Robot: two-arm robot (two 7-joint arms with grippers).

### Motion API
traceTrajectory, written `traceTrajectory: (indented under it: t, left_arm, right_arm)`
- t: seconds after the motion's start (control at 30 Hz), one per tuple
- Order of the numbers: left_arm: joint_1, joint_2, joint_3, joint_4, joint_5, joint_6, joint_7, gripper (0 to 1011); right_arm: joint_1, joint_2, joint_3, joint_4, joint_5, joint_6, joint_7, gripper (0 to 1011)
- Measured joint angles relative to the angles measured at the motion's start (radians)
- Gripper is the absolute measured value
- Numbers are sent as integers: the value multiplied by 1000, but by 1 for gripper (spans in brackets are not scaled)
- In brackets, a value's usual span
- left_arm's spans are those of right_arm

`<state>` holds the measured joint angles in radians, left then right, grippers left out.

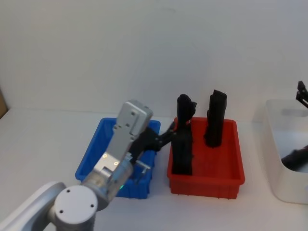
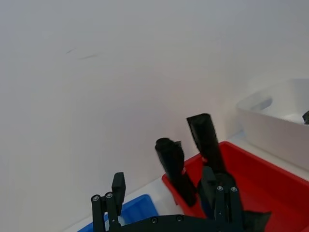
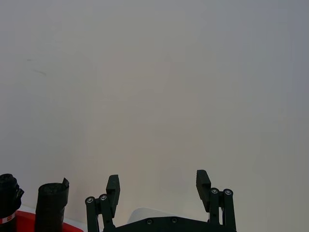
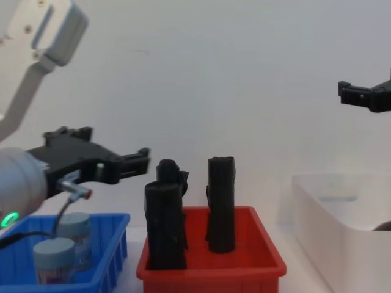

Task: Pick the cotton swabs from the blue box and place them into the white box.

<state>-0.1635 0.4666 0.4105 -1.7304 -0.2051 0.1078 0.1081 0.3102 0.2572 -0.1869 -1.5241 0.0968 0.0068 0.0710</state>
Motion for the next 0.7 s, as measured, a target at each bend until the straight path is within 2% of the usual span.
traceTrajectory:
  t: [0.3,0.43,0.7]
  left_arm:
    - [71,63,-32,-59,-38,44,107,1000]
    - [114,95,-49,-78,-74,61,165,1000]
    - [160,128,-74,-73,-137,83,203,1000]
  right_arm:
    - [1,-1,0,2,-1,0,-1,1002]
    - [1,-1,0,2,-1,0,-1,1002]
    - [1,-1,0,3,-1,0,-1,1002]
